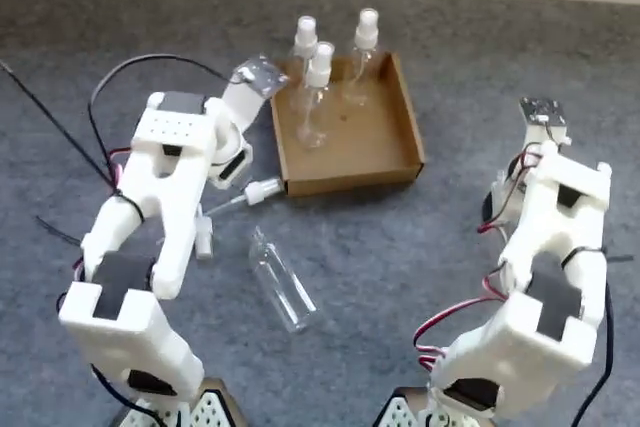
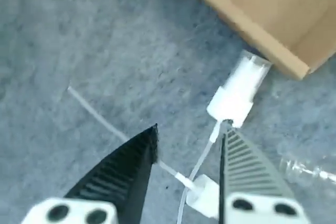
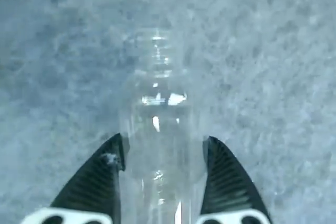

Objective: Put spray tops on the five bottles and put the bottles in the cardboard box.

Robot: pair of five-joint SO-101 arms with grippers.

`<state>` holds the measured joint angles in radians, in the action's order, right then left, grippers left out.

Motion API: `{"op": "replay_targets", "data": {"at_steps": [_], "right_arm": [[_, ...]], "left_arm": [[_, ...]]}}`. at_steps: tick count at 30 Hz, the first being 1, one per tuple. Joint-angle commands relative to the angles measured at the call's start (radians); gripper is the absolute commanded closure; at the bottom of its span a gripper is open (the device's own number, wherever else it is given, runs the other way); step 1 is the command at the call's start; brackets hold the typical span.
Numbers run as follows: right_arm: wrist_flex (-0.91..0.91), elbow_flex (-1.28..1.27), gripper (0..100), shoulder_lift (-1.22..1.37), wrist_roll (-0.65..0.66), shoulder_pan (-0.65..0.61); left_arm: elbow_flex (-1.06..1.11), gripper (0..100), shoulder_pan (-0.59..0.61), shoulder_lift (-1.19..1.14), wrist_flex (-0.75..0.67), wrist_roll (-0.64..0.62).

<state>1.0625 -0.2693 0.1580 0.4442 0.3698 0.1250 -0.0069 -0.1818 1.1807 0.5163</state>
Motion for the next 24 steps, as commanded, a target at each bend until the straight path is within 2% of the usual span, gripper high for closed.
{"op": "replay_targets", "data": {"at_steps": [1, 7, 11, 20, 24], "right_arm": [[0.012, 0.099, 99.5, 0.071, 0.018, 0.039], [0.008, 0.099, 99.5, 0.120, 0.018, 0.035], [0.004, 0.099, 99.5, 0.124, 0.018, 0.035], [0.004, 0.096, 99.5, 0.124, 0.018, 0.033], [0.004, 0.096, 99.5, 0.124, 0.018, 0.035]], "left_arm": [[-0.059, 82, -0.048, -0.018, 0.009, 0.092], [-0.068, 82, -0.096, -0.056, 0.032, 0.201], [-0.068, 82, -0.108, -0.101, 0.029, 0.206], [-0.056, 83, -0.102, -0.189, -0.107, 0.201], [-0.058, 90, -0.097, -0.197, -0.107, 0.196]]}}
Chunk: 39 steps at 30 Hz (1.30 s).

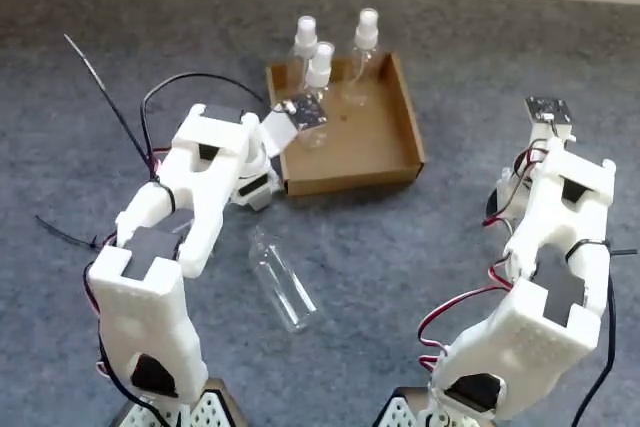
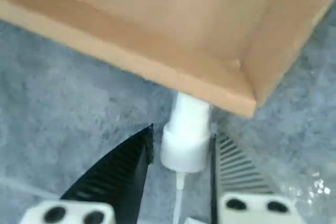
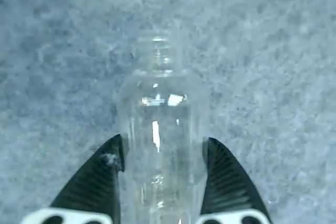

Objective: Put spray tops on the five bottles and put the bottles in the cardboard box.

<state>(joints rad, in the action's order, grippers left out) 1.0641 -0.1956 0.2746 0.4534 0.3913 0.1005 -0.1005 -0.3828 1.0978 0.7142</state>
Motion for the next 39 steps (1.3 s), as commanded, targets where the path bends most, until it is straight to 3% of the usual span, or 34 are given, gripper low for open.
{"op": "replay_targets", "data": {"at_steps": [1, 6, 13, 18, 24, 32, 39], "right_arm": [[0.002, 0.022, 99.5, 0.007, 0.009, 0.013], [0.002, 0.025, 99.5, 0.007, 0.009, 0.012], [0.008, 0.018, 99.5, 0.007, 0.008, -0.018], [0.008, 0.018, 99.5, 0.004, 0.009, -0.022], [0.107, 0.030, 99.0, -0.001, 0.003, -0.028], [0.179, 0.104, 79.3, 0.001, 0.005, -0.022], [0.236, 0.197, 77.1, -0.001, 0.003, -0.024]], "left_arm": [[-0.041, 92, 0.008, 0.005, -0.023, -0.020], [-0.074, 94, 0.090, 0.027, -0.026, -0.132], [-0.110, 94, 0.188, 0.102, -0.021, -0.565], [-0.114, 94, 0.236, 0.134, -0.028, -0.744], [-0.189, 94, 0.252, 0.260, -0.028, -0.750], [-0.283, 94, 0.271, 0.406, 0.035, -0.750], [-0.410, 94, 0.337, 0.463, 0.078, -0.750]]}}
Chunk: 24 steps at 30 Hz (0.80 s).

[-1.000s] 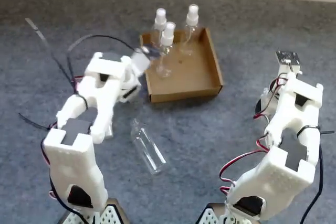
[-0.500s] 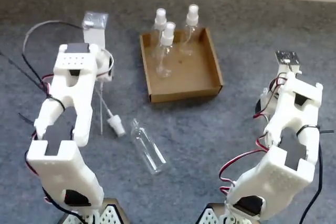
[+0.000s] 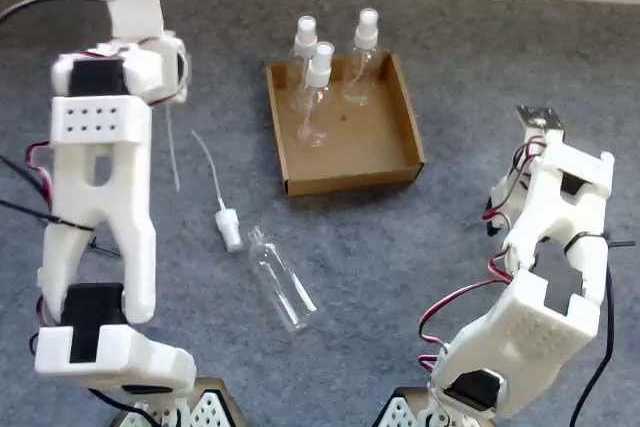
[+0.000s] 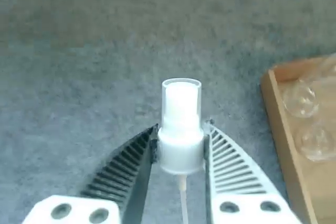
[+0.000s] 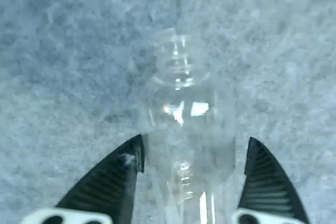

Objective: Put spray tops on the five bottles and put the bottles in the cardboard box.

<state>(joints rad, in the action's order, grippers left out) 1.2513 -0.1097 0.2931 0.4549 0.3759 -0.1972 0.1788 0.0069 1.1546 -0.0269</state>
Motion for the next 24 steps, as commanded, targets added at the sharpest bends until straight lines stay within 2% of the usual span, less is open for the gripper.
{"op": "replay_targets", "data": {"at_steps": [1, 7, 10, 14, 17, 24], "right_arm": [[0.067, 0.139, 77.1, -0.019, 0.002, -0.007], [0.105, 0.298, 77.0, -0.008, -0.029, -0.038], [0.097, 0.341, 77.0, -0.008, -0.043, -0.073], [0.097, 0.303, 77.0, -0.008, -0.043, -0.091], [0.096, 0.265, 77.0, -0.007, -0.043, -0.091], [0.050, 0.216, 77.0, 0.058, -0.041, -0.067]], "left_arm": [[-0.133, 94, 0.068, 0.079, 0.041, -0.009], [-0.165, 94, 0.067, 0.076, 0.258, -0.008], [-0.111, 94, 0.056, 0.085, 0.299, -0.008], [0.041, 94, 0.048, 0.136, 0.288, -0.005], [0.166, 94, 0.045, 0.197, 0.218, 0.043], [0.375, 94, 0.045, 0.334, 0.117, 0.048]]}}
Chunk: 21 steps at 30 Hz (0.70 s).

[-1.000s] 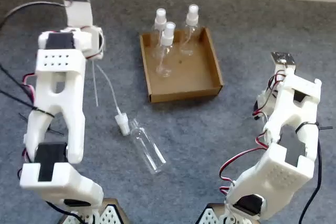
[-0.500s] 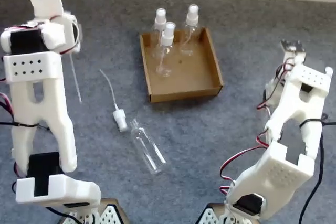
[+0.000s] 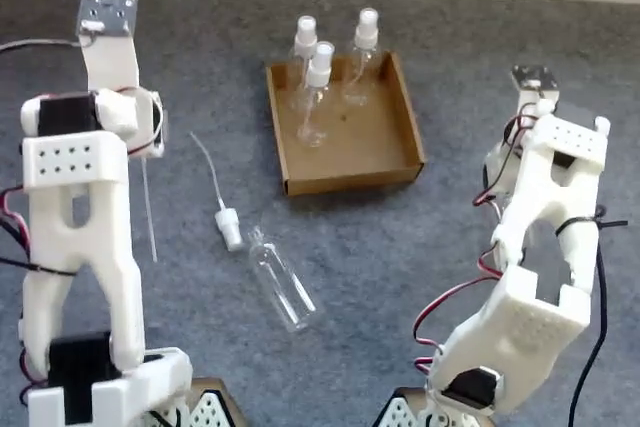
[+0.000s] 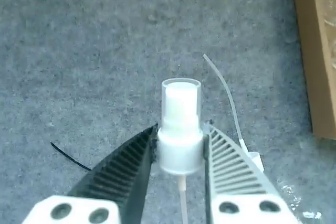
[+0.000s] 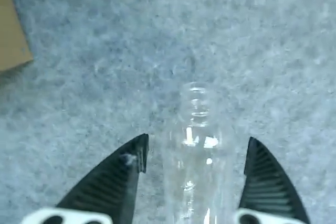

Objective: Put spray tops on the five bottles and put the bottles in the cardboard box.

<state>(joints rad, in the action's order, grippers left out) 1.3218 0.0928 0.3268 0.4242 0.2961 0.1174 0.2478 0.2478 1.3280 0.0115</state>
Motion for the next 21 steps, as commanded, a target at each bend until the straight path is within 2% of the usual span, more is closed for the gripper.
{"op": "replay_targets", "data": {"at_steps": [1, 8, 14, 21], "right_arm": [[-0.021, 0.018, 77.0, 0.041, -0.011, 0.013], [-0.021, 0.022, 77.9, 0.073, -0.011, 0.019], [-0.021, 0.022, 95.3, 0.070, -0.011, 0.036], [0.077, 0.105, 97.5, -0.119, -0.029, 0.027]], "left_arm": [[0.074, 94, -0.024, 0.104, -0.061, 0.009], [0.091, 94, -0.024, 0.114, -0.066, 0.011], [0.093, 94, -0.024, 0.114, -0.066, 0.011], [0.087, 94, -0.024, 0.124, -0.058, 0.011]]}}
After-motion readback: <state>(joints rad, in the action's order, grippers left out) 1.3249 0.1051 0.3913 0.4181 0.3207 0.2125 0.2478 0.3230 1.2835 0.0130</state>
